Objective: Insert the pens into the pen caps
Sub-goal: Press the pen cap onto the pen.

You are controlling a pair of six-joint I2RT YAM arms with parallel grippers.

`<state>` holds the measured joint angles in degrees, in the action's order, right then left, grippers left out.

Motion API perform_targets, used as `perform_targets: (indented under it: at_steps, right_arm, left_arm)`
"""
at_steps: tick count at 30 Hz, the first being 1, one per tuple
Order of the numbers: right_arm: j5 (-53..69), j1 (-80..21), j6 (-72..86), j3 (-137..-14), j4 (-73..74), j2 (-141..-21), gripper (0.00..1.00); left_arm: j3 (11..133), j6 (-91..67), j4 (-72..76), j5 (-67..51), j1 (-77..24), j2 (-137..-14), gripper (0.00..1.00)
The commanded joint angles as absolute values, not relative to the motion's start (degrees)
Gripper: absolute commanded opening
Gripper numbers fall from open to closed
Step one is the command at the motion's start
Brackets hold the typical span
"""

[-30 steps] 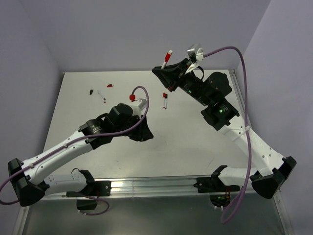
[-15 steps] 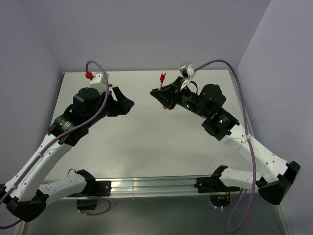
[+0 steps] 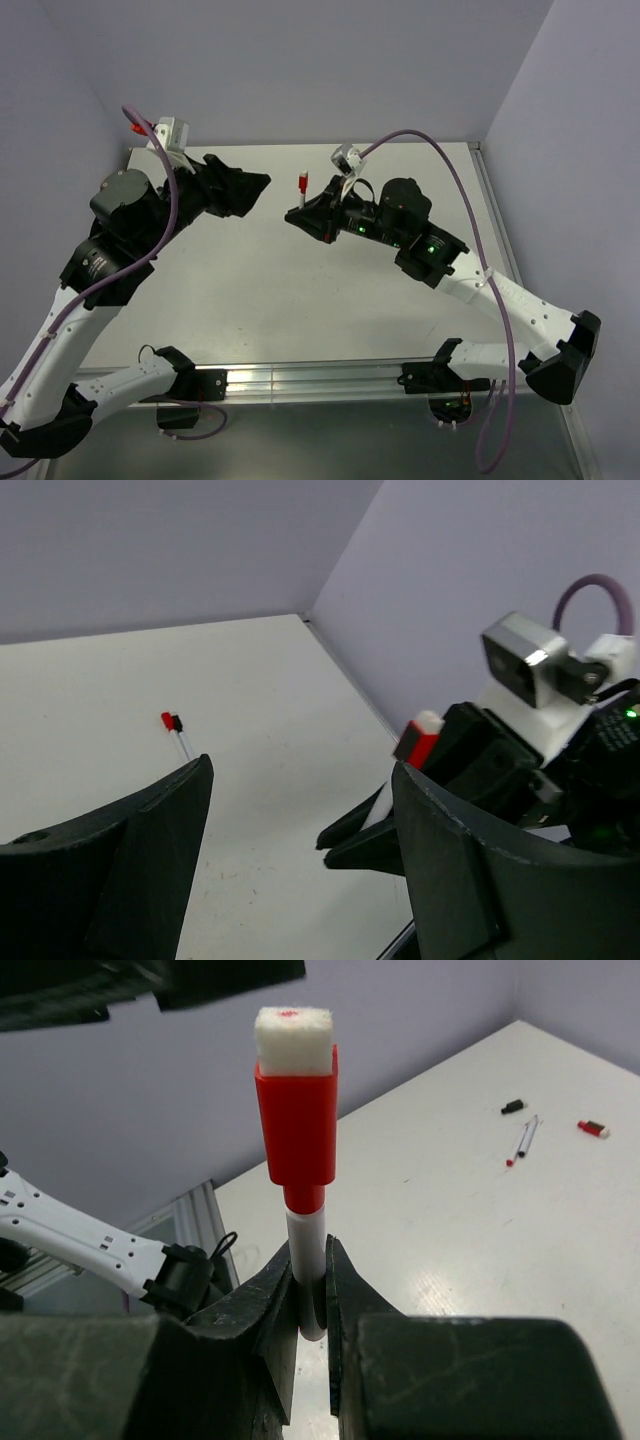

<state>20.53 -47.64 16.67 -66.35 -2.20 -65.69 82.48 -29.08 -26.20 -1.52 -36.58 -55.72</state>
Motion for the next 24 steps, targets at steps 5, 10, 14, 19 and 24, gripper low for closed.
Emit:
perform_targets:
  at_steps: [5, 10, 14, 19, 24]
  right_arm:
    - [22.24, -48.69, 17.84, -68.64, -3.08, -67.41, 0.00]
    - [22.41, -49.39, 17.84, -69.26, -2.81, -68.20, 0.00]
    - [22.33, -49.75, 17.67, -69.70, -2.37, -68.64, 0.00]
    - [22.06, -50.18, 17.58, -70.05, -2.11, -69.34, 0.00]
    - [21.53, -50.45, 17.40, -70.31, -1.85, -69.26, 0.00]
  left_arm:
    - [87.53, -25.58, -22.50, -10.36, -36.47, -58.79, 0.77]
    - [86.75, -25.49, -21.53, -12.57, -36.47, -59.94, 0.77]
    - [86.75, -25.66, -21.27, -13.27, -36.47, -61.17, 0.76]
    - [87.01, -26.54, -20.83, -15.90, -36.47, -62.48, 0.76]
    - [86.40, -26.81, -20.65, -17.49, -36.47, -63.19, 0.73]
